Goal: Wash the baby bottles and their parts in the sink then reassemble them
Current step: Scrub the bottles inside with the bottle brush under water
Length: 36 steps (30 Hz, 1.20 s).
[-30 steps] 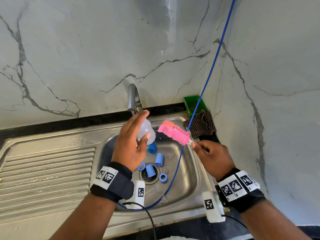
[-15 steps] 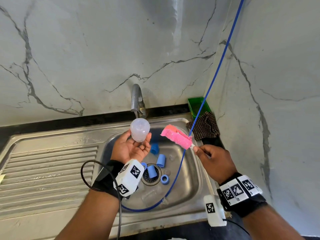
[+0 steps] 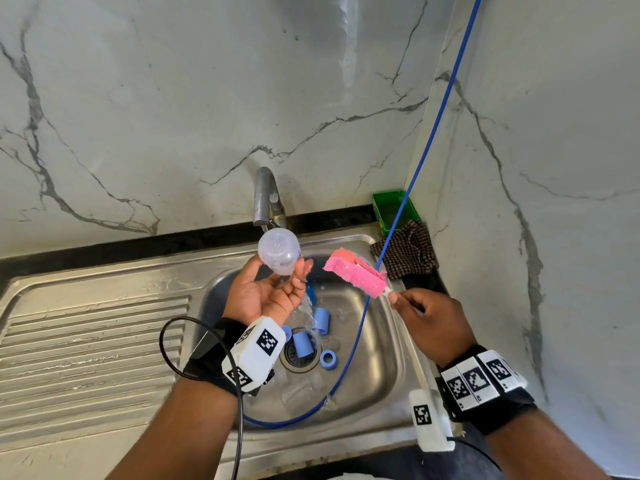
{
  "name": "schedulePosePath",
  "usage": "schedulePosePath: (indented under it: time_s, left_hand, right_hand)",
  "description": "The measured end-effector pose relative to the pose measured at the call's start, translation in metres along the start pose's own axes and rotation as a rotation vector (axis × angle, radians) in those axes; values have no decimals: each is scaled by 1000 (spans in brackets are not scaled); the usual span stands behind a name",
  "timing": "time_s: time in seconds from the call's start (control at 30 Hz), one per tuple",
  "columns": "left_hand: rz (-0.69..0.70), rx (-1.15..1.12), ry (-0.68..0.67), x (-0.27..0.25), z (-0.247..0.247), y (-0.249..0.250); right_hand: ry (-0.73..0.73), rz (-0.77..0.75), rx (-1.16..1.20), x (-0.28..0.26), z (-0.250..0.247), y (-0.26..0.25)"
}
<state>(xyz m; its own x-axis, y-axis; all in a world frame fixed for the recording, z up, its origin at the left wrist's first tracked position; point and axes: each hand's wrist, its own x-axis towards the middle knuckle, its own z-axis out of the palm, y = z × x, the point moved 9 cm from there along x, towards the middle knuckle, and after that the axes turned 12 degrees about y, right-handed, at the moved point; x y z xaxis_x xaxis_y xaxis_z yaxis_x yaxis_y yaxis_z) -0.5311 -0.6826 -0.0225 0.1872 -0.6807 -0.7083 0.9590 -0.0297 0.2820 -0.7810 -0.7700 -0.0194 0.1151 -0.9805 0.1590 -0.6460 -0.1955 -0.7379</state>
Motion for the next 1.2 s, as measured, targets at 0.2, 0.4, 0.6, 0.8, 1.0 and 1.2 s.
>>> schedulePosePath:
  time_s: [0.2, 0.4, 0.6, 0.8, 1.0, 1.2]
  left_hand:
    - [-36, 35, -3, 2, -5, -7]
    - [-71, 169, 22, 5, -21, -18]
    - [-79, 253, 62, 6, -44, -11]
    - [-9, 570, 207, -7, -94, 9]
    - [203, 771, 325, -55, -164, 72]
    - [430, 1218, 579, -105, -253, 189]
  right_hand:
    - [-13, -2, -2, -3, 1, 0]
    - [-22, -26, -13, -5, -1, -5]
    - [-55, -47, -32, -10, 0, -13]
    - [-126, -90, -58, -22, 26, -41]
    - [-250, -181, -52, -58, 88, -105]
    - [-360, -241, -24, -108, 167, -166]
